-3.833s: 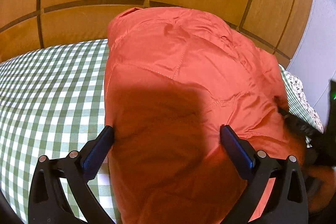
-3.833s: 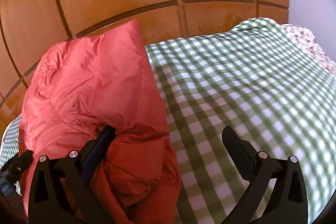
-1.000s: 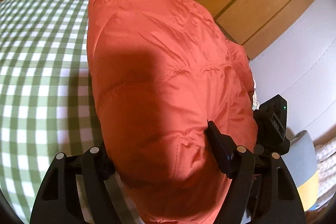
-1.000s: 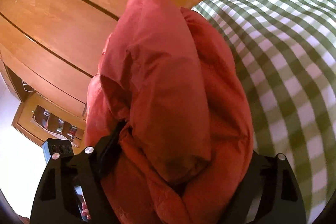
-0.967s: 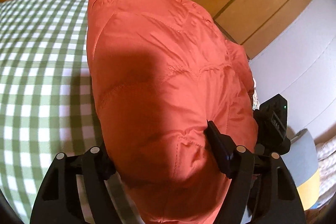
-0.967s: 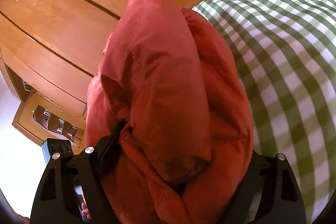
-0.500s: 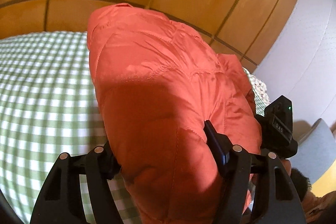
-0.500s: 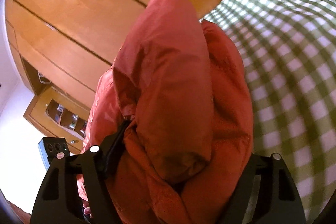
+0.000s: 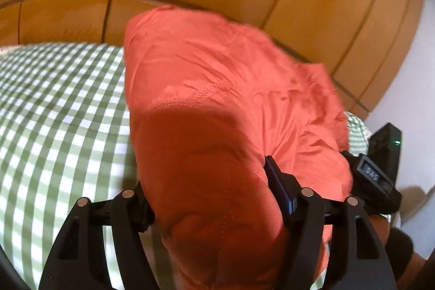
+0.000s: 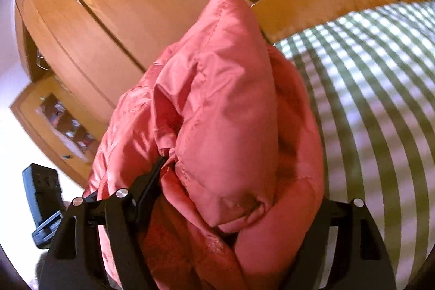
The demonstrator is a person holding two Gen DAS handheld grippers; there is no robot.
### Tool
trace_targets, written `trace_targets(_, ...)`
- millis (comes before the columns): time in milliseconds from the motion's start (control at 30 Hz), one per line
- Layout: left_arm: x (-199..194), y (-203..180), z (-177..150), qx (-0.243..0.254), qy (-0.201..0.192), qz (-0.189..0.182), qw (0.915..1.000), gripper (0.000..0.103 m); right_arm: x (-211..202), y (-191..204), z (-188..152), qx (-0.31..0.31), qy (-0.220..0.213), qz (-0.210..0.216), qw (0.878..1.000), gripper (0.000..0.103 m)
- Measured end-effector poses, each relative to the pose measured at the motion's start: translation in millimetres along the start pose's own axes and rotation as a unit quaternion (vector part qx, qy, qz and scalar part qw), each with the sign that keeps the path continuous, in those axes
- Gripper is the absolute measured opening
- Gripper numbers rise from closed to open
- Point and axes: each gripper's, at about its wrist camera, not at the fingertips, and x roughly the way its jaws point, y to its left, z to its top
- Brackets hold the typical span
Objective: Fold small clothes
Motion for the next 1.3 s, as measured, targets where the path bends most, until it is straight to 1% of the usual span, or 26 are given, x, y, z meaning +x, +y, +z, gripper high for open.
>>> trace_targets(33, 8.3, 5.9, -0.7, -0.009, 0.004, 0.005, 0.9999, 0.075, 4.3, -4.0, 0.0, 0.006, 0.000, -0.008, 1.000, 0.088)
trace_targets(67, 15.0, 9.8, -3.3, -0.019, 0.007, 0.013, 0.9997, 0.083, 9.4, -11.7, 0.0, 0.025, 0.006, -0.009, 1.000, 0.093)
trace_targets(100, 17.4, 13.9, -8.2, -0.029, 0.003, 0.018, 0.9994, 0.090, 10.6, -17.2, -0.1, 0.035, 0.009, -0.004, 0.999, 0.094)
trace_targets(133, 16.5, 15.9, -12.3, -0.035, -0.005, 0.020, 0.9992, 0.092, 8.4, -19.3, -0.9, 0.038, 0.004, -0.001, 0.999, 0.094)
trace_targets(167, 14.4, 16.9, -15.9, -0.039, -0.011, 0.020, 0.9990, 0.096, 3.9, -18.8, -2.7, 0.036, -0.003, -0.006, 0.999, 0.095)
trace_targets(200, 12.5, 20.5, -19.8, -0.052, -0.016, 0.019, 0.9983, 0.099, -0.8, -17.4, -5.1, 0.033, -0.007, -0.018, 0.999, 0.099)
trace_targets(267, 10.9, 26.5, -24.8, -0.076, -0.017, 0.012, 0.9968, 0.100, -12.1, -14.4, -9.9, 0.032, -0.016, -0.038, 0.999, 0.101)
trace_targets(300, 8.0, 28.7, -28.4, -0.089, -0.019, 0.006, 0.9958, 0.100, -21.1, -10.8, -13.6, 0.030, -0.025, -0.055, 0.998, 0.101)
trace_targets(333, 4.0, 28.7, -31.9, -0.094, -0.024, 0.005, 0.9953, 0.100, -29.1, -6.5, -16.8, 0.025, -0.033, -0.069, 0.997, 0.101)
trace_targets(400, -1.8, 29.6, -36.3, -0.089, -0.039, 0.015, 0.9951, 0.100, -46.2, 8.3, -23.8, 0.009, -0.046, -0.098, 0.994, 0.101)
trace_targets(467, -10.1, 22.6, -37.6, -0.081, -0.055, 0.031, 0.9947, 0.100, -65.1, 27.4, -21.8, -0.025, -0.079, -0.140, 0.987, 0.101)
trace_targets(533, -16.8, 14.5, -38.9, -0.068, -0.078, 0.047, 0.9935, 0.100, -86.1, 47.7, -13.1, -0.063, -0.130, -0.156, 0.977, 0.101)
trace_targets(600, -25.2, 8.3, -39.9, -0.060, -0.097, 0.051, 0.9921, 0.100, -90.3, 64.9, 3.0, -0.093, -0.151, -0.170, 0.969, 0.101)
trace_targets(667, -27.7, 8.5, -40.0, -0.055, -0.110, 0.055, 0.9909, 0.100, -82.2, 73.1, 19.3, -0.110, -0.145, -0.183, 0.966, 0.101)
trace_targets(767, -30.9, 6.6, -40.5, -0.050, -0.120, 0.069, 0.9892, 0.100, -49.4, 71.5, 43.7, -0.127, -0.123, -0.226, 0.958, 0.101)
trace_targets(833, -22.0, 11.7, -37.0, -0.051, -0.111, 0.084, 0.9890, 0.100, -15.9, 50.9, 52.7, -0.121, -0.081, -0.272, 0.951, 0.101)
trace_targets(867, -18.5, 12.5, -36.1, -0.051, -0.102, 0.091, 0.9893, 0.100, 2.0, 38.2, 56.6, -0.112, -0.055, -0.283, 0.951, 0.101)
trace_targets(900, -15.9, 12.4, -35.4, -0.050, -0.096, 0.085, 0.9905, 0.100, 13.0, 24.3, 54.4, -0.099, -0.040, -0.280, 0.954, 0.101)
trace_targets(933, -13.8, 12.5, -34.9, -0.046, -0.092, 0.077, 0.9917, 0.100, 18.2, 9.6, 47.0, -0.084, -0.040, -0.275, 0.957, 0.101)
trace_targets(967, -12.8, 11.9, -34.8, -0.043, -0.089, 0.071, 0.9925, 0.100, 19.3, 2.2, 41.2, -0.079, -0.047, -0.277, 0.956, 0.101)
trace_targets(1000, -10.6, 11.2, -34.2, -0.038, -0.087, 0.064, 0.9935, 0.100, 20.3, -3.9, 34.1, -0.082, -0.057, -0.286, 0.953, 0.101)
trace_targets(1033, -8.1, 10.4, -34.0, -0.034, -0.084, 0.059, 0.9941, 0.100, 20.1, -11.7, 29.3, -0.071, -0.058, -0.291, 0.952, 0.101)
trace_targets(1100, -3.2, 9.2, -33.3, -0.029, -0.076, 0.056, 0.9951, 0.100, 21.9, -22.0, 33.4, -0.050, -0.047, -0.289, 0.955, 0.101)
trace_targets(1133, -1.5, 9.7, -33.0, -0.030, -0.073, 0.055, 0.9954, 0.100, 25.8, -27.0, 32.7, -0.043, -0.037, -0.280, 0.958, 0.101)
trace_targets(1200, 0.2, 12.6, -32.5, -0.036, -0.068, 0.051, 0.9958, 0.100, 27.4, -31.0, 34.9, -0.035, -0.033, -0.271, 0.961, 0.101)
trace_targets(1300, 1.7, 11.1, -30.9, -0.034, -0.065, 0.066, 0.9951, 0.100, 23.6, -29.9, 38.0, -0.043, -0.047, -0.279, 0.958, 0.101)
